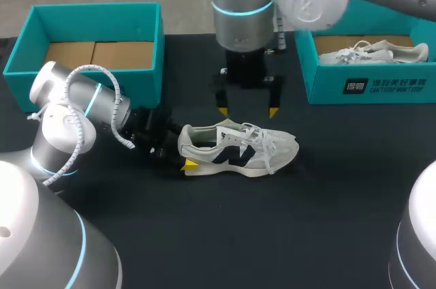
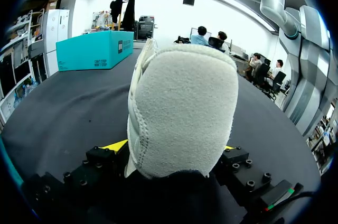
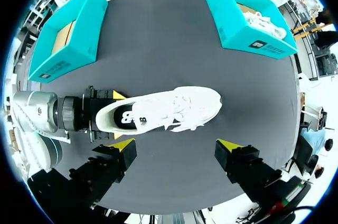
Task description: Take the shoe out of the shoebox, open the shoe tongue, remove and reinsert the insole, then place the shoe into the shoebox
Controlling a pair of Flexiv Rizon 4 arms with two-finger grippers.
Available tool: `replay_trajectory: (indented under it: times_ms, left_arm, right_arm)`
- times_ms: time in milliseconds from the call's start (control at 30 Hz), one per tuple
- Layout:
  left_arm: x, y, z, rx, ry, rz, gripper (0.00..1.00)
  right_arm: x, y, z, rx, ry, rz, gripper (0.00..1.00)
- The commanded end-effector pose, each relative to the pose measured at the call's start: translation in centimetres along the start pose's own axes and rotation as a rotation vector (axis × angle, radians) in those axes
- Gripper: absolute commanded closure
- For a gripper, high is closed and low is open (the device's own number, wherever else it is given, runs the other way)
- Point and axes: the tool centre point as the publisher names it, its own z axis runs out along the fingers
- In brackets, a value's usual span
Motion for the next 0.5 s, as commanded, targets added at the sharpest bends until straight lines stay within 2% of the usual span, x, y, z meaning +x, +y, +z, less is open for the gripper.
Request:
replay_trajectory:
  times_ms: [33, 200, 500]
  left_arm:
    - [-0.2, 0.3, 0.3, -0.001, 0.002, -0.001, 1.00]
    - [-0.2, 0.3, 0.3, -0.001, 0.002, -0.001, 1.00]
    - [-0.2, 0.3, 0.3, -0.001, 0.002, -0.001, 1.00]
  right_arm:
    - [4.0, 0.2, 1.7, 0.017, -0.100, -0.005, 0.00]
    - [5.0, 0.1, 3.3, 0.016, -0.141, -0.012, 0.00]
    - [4.5, 0.9, 4.8, 0.001, -0.117, -0.004, 0.00]
